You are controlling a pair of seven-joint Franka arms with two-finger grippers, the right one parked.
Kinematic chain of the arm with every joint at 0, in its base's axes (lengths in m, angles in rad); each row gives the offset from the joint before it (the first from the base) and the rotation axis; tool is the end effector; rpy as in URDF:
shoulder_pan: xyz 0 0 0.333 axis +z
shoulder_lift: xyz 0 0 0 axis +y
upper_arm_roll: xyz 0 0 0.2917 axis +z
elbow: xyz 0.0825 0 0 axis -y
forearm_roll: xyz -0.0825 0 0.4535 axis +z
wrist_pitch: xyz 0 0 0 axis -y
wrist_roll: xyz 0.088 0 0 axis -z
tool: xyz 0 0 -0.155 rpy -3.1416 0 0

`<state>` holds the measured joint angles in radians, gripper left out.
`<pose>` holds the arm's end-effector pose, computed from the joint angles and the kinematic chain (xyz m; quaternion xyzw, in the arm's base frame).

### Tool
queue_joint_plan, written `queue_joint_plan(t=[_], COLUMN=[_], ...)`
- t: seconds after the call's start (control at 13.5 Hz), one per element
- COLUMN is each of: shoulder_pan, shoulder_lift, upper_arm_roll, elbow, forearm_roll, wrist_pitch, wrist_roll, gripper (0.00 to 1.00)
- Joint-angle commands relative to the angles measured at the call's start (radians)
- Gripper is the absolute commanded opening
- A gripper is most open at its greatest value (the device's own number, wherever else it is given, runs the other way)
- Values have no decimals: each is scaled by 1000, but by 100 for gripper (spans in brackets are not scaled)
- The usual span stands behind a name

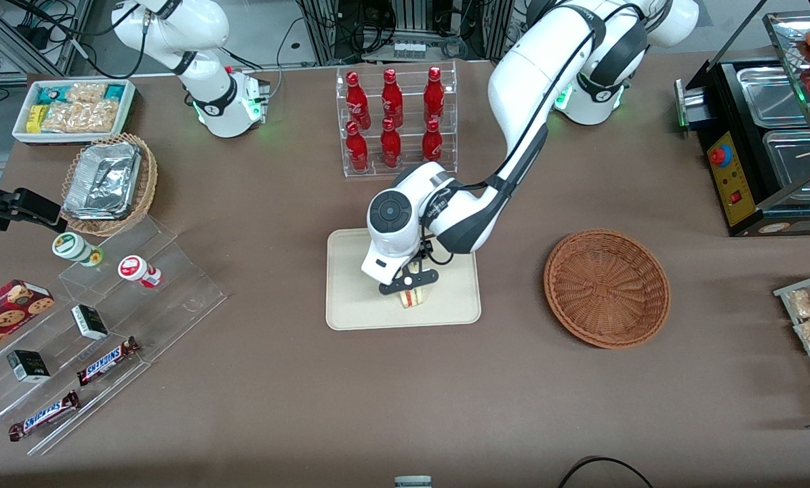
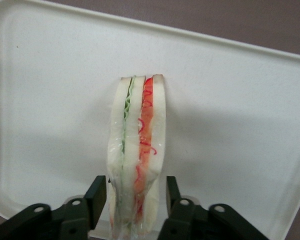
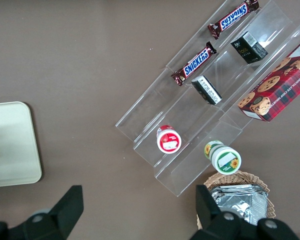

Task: Place sandwich from basket to tray
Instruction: 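Lower the sandwich onto the tray and open the left gripper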

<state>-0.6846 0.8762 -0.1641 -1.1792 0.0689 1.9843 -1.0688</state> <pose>0.5492 -0.5745 0.1631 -0.9915 -0.1220 0.0441 0.0060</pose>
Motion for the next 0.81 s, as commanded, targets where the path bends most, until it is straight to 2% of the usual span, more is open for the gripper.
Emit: queue_joint_plan(t=[0.0,0.22,0.37,0.59,0.74], shoulder_pan=[5,10,20,115,181], shoulder_lift=[-40,-104,-146,-207,-282], upper_arm_roll=[11,14,23,14,14], elbow=[16,16,12,-14,-101], forearm_roll=[15,11,69,74,45], wrist_pitch=[-31,-106,-175,-188,-185], wrist_roll=[-5,-2,25,108,203], gripper=[100,100,100,100,100])
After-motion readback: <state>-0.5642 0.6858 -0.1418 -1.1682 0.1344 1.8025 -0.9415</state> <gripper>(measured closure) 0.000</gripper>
